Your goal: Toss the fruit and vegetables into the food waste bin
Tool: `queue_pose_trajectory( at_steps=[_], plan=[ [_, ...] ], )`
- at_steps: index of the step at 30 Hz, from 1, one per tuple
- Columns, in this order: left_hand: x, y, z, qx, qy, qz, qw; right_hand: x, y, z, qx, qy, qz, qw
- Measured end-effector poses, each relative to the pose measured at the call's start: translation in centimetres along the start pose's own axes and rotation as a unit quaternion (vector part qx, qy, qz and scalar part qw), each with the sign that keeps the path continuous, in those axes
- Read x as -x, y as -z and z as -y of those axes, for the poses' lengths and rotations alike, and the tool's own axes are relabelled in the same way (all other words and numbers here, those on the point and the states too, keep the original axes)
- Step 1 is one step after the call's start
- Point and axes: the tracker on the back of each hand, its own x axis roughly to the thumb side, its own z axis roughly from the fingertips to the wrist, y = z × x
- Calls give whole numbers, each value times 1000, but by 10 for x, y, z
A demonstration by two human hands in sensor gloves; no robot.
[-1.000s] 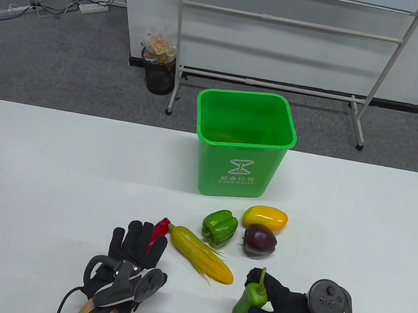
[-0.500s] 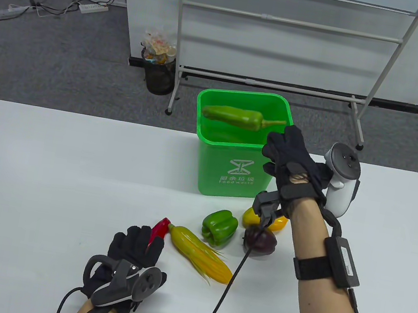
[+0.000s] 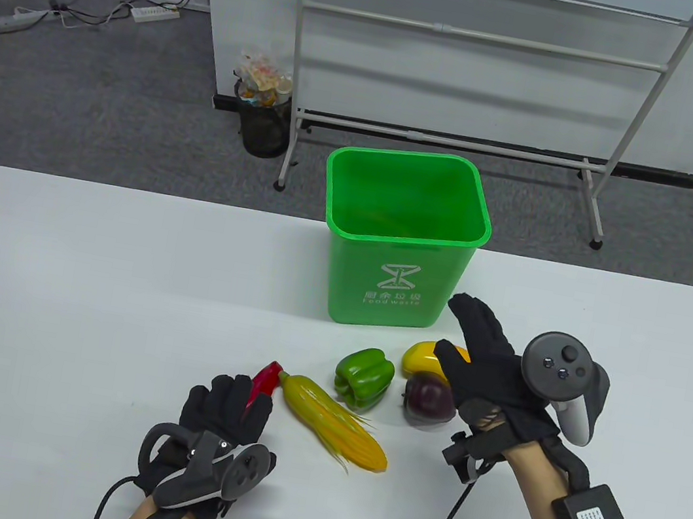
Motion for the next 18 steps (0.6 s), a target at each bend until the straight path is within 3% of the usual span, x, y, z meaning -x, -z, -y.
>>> queue_pose_trajectory(
  at_steps=[5, 9, 15, 18],
  plan=[
    [1, 0, 1, 4, 0, -2, 1000, 16, -6, -23, -30, -99, 25, 994],
    [0, 0, 1, 4, 1, 0, 1000, 47, 1, -56, -80, -182, 17, 980],
    [0, 0, 2, 5, 0, 2, 1000, 97, 5, -118, -180, -359, -1, 916],
    [1, 1, 4, 9, 2, 1, 1000, 108, 5, -132, -181, -379, -1, 907]
  ],
)
